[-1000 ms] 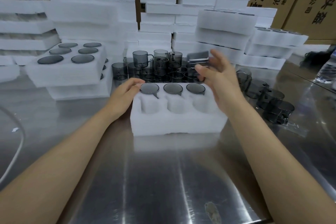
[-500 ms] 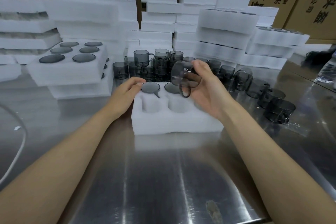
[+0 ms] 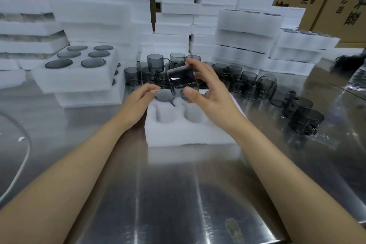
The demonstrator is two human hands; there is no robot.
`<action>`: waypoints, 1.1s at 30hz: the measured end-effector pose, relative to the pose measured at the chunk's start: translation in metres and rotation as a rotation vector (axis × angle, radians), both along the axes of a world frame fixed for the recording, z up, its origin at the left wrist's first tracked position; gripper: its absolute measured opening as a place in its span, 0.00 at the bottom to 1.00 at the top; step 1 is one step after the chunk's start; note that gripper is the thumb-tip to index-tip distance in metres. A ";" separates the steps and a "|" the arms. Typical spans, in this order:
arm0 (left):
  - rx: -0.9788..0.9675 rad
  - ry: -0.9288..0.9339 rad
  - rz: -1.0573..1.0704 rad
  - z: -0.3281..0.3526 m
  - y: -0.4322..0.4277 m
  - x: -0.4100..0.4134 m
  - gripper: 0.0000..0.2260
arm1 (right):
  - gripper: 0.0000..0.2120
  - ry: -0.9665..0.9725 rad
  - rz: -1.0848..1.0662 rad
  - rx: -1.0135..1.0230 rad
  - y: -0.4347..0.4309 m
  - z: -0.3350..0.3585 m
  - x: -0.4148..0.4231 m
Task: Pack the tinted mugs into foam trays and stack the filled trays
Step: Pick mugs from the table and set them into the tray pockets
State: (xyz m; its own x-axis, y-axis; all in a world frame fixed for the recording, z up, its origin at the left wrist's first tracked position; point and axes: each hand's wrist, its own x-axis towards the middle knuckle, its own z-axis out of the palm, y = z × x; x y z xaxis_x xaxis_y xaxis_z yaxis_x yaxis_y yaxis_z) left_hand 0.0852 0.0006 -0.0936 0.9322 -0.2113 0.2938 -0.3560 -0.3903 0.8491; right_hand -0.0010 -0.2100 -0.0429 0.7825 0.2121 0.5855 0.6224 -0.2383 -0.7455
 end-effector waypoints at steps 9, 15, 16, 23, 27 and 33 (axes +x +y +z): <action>-0.035 0.043 -0.088 0.004 0.002 -0.004 0.15 | 0.06 0.026 -0.022 0.068 0.020 -0.003 -0.009; -0.073 0.092 -0.172 0.008 0.003 -0.009 0.23 | 0.28 -0.017 -0.099 -0.079 0.021 -0.009 -0.010; -0.080 0.098 -0.158 0.008 0.002 -0.008 0.24 | 0.31 -0.007 -0.104 -0.062 0.022 -0.009 -0.010; -0.071 0.074 -0.148 0.006 0.004 -0.006 0.24 | 0.27 -0.098 -0.139 -0.413 0.033 -0.014 -0.012; -0.059 0.044 -0.135 0.005 0.003 -0.006 0.23 | 0.27 -0.123 -0.207 -0.592 0.041 -0.015 -0.014; -0.090 0.064 -0.128 0.003 0.004 -0.003 0.20 | 0.26 -0.111 -0.265 -0.826 0.053 -0.012 -0.016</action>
